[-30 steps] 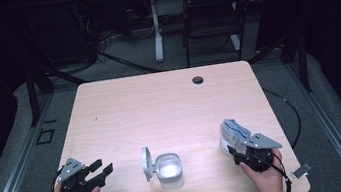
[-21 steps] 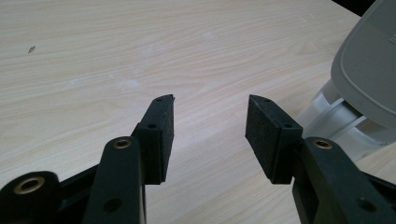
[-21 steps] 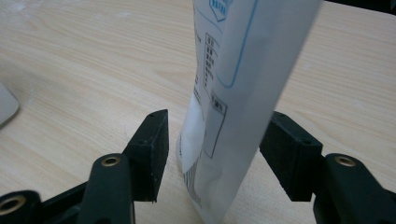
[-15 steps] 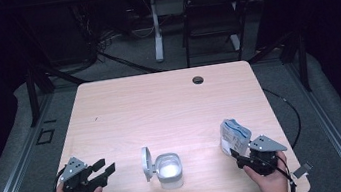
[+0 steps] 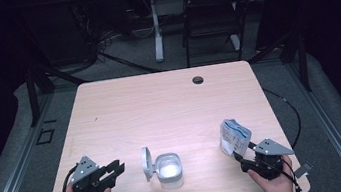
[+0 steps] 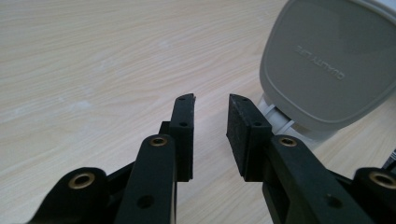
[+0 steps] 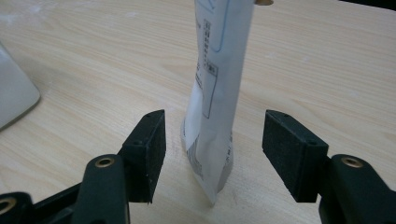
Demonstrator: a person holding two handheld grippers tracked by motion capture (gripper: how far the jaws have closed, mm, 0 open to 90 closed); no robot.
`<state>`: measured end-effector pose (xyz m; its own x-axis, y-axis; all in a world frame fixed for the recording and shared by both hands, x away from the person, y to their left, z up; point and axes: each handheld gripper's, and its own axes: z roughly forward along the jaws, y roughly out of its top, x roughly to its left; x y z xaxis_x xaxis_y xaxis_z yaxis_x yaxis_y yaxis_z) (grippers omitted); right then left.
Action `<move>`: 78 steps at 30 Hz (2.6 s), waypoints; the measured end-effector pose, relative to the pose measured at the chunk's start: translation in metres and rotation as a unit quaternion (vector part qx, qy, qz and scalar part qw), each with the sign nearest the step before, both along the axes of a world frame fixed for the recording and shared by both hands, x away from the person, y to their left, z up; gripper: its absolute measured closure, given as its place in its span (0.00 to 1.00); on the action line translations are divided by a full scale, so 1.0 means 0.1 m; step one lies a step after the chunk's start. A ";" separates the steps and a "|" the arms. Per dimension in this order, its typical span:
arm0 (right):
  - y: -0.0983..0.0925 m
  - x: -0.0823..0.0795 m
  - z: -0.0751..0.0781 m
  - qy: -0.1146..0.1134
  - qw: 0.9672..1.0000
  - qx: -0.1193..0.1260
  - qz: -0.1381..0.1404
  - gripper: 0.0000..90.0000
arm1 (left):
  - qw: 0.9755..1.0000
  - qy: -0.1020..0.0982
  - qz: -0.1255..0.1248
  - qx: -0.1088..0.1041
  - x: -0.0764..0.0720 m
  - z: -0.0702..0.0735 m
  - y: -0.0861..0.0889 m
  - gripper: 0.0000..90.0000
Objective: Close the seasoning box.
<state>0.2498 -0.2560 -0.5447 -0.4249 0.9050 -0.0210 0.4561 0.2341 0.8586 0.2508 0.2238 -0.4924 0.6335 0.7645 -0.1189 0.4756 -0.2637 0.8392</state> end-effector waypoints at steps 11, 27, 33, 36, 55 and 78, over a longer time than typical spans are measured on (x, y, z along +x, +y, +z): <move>0.01 -0.02 -0.03 -0.002 1.000 0.011 0.004 0.44 | 1.000 -0.003 -0.030 0.007 -0.03 0.05 -0.19 1.00; 0.02 -0.03 -0.03 -0.001 1.000 0.013 0.004 0.43 | 0.998 -0.008 -0.065 0.008 -0.06 0.06 -0.45 1.00; 0.02 -0.05 -0.02 -0.001 1.000 0.016 0.003 0.43 | 0.997 -0.009 -0.075 0.013 -0.05 0.06 -0.54 1.00; 0.01 -0.05 -0.02 -0.001 1.000 0.016 0.003 0.43 | 0.997 -0.011 -0.078 0.013 -0.05 0.05 -0.59 1.00; 0.00 -0.06 -0.02 0.003 1.000 0.018 -0.001 0.44 | 0.993 -0.017 -0.114 0.024 -0.11 0.07 -0.83 1.00; 0.02 -0.06 -0.02 0.003 1.000 0.014 0.006 0.44 | 0.994 -0.027 -0.103 -0.001 -0.20 0.32 -0.60 1.00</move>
